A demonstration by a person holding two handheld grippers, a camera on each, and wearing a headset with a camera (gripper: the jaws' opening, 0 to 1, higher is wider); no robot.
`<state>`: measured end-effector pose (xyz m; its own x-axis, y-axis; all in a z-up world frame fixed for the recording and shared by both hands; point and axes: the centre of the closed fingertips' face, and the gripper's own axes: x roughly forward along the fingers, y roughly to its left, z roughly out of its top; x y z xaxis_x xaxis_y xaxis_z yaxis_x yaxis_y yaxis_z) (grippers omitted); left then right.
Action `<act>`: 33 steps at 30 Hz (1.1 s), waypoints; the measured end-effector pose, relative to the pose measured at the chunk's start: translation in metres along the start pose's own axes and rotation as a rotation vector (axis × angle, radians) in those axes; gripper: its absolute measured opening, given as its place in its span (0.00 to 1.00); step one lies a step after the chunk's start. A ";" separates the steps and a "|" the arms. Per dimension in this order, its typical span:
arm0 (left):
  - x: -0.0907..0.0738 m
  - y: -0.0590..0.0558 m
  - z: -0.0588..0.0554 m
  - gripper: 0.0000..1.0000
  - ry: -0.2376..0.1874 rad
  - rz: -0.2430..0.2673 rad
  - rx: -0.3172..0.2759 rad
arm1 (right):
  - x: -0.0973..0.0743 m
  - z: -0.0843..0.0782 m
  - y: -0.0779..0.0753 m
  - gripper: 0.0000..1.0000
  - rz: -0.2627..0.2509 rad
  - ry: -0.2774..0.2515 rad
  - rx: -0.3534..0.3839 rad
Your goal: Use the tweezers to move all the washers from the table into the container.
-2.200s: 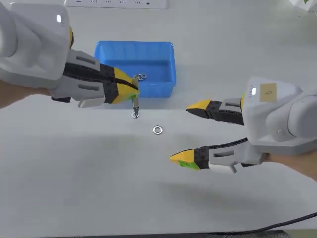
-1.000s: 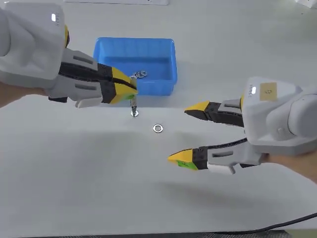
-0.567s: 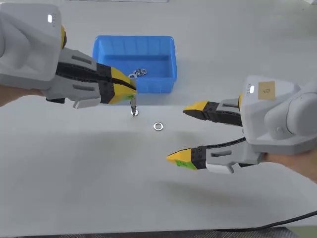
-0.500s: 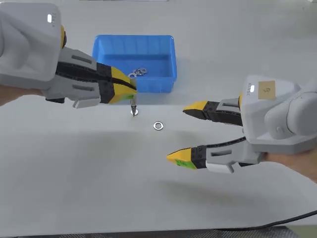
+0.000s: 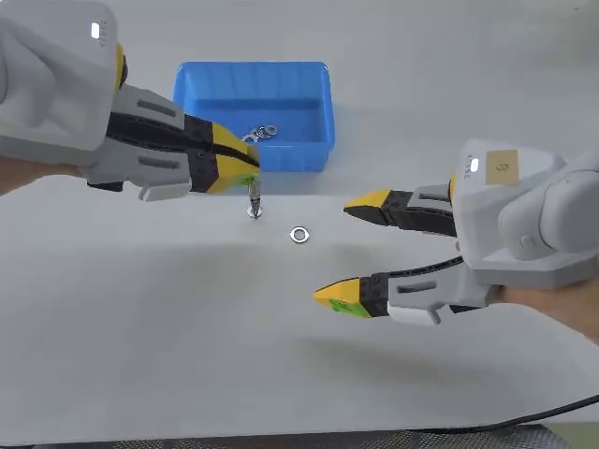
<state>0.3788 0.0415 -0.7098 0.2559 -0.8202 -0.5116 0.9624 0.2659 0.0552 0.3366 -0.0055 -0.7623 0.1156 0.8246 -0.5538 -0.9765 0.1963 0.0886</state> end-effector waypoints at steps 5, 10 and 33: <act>-0.001 -0.006 -0.001 0.06 0.004 -0.018 -0.007 | 0.006 0.005 0.000 0.57 0.011 0.003 -0.012; -0.003 -0.008 -0.002 0.06 0.010 -0.026 -0.017 | 0.021 0.017 -0.002 0.57 0.046 0.003 -0.064; -0.007 -0.004 -0.009 0.07 0.006 -0.037 -0.055 | 0.085 0.048 -0.019 0.28 0.174 0.037 -0.208</act>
<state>0.3722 0.0508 -0.7138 0.2193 -0.8271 -0.5174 0.9648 0.2629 -0.0114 0.3733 0.0863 -0.7715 -0.0599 0.8159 -0.5750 -0.9979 -0.0627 0.0150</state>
